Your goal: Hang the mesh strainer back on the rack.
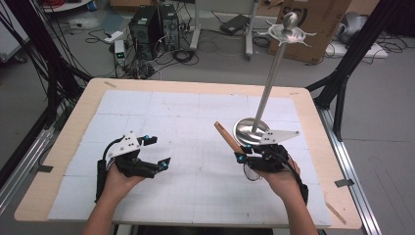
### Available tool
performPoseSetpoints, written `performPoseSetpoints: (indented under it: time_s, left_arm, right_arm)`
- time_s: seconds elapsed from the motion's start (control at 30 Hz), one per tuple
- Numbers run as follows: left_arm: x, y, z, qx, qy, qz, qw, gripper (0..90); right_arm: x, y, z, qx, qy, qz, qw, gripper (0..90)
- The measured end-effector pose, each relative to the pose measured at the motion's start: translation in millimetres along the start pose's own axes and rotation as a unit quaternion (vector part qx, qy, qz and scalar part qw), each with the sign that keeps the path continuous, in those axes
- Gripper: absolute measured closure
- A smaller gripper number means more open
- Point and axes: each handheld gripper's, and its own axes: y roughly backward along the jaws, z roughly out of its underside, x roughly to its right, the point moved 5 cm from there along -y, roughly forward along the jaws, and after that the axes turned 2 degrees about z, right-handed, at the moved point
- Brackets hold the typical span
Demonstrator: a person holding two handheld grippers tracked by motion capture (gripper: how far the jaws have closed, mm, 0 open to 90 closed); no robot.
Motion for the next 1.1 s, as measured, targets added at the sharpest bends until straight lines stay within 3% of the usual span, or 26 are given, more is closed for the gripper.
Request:
performPoseSetpoints:
  time_s: [0.23, 0.63, 1.1]
  left_arm:
    - [-2.0, 1.0, 0.4, -0.001, 0.004, -0.003, 1.0, 10.5]
    - [-2.2, 0.9, -0.3, 0.001, 0.0, -0.01, 0.9999, 10.5]
    - [2.2, -1.2, -1.7, 0.0, 0.004, 0.001, 1.0, 10.5]
  right_arm:
    - [5.9, 17.4, -14.4, 0.035, 0.005, 0.01, 0.9993, 68.5]
    - [13.8, 52.9, -46.7, 0.061, 0.033, 0.039, 0.9968, 68.4]
    - [30.0, 99.3, -75.1, 0.102, 0.046, 0.082, 0.9903, 68.3]
